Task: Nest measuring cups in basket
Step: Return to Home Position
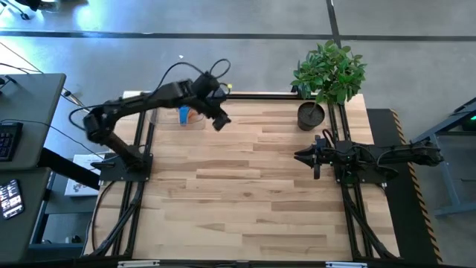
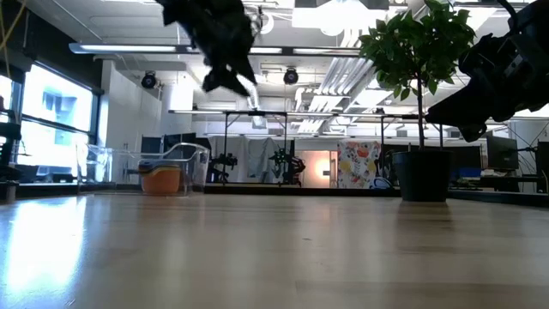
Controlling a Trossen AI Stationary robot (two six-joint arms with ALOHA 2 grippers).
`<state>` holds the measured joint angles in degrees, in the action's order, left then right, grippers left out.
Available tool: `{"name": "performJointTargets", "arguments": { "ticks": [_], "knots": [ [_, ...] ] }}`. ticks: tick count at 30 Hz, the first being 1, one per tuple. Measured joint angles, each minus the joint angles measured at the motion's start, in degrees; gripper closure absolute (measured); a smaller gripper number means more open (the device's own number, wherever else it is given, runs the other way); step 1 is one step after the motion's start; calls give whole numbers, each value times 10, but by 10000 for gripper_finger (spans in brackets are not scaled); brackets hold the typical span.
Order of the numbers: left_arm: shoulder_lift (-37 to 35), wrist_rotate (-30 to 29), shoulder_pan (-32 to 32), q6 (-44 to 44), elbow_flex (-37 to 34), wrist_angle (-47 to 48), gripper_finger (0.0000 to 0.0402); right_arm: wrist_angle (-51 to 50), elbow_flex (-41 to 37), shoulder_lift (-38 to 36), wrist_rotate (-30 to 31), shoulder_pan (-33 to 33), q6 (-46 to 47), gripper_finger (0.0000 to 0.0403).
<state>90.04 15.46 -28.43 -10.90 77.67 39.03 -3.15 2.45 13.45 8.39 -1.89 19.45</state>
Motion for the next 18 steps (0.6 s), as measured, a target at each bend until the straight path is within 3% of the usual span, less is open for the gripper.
{"name": "performJointTargets", "arguments": {
  "ticks": [7, 11, 18],
  "knots": [
    [-126, 0, 84, 65, -87, -62, 232, 0, 0, 0, 0, 0, 0, 327],
    [-208, -3, 100, 109, -169, -90, 232, 0, 0, 0, 0, 0, 0, 327],
    [-356, 22, 113, 95, -326, -197, 232, 0, 0, 0, 0, 0, 0, 327]
  ]
}}
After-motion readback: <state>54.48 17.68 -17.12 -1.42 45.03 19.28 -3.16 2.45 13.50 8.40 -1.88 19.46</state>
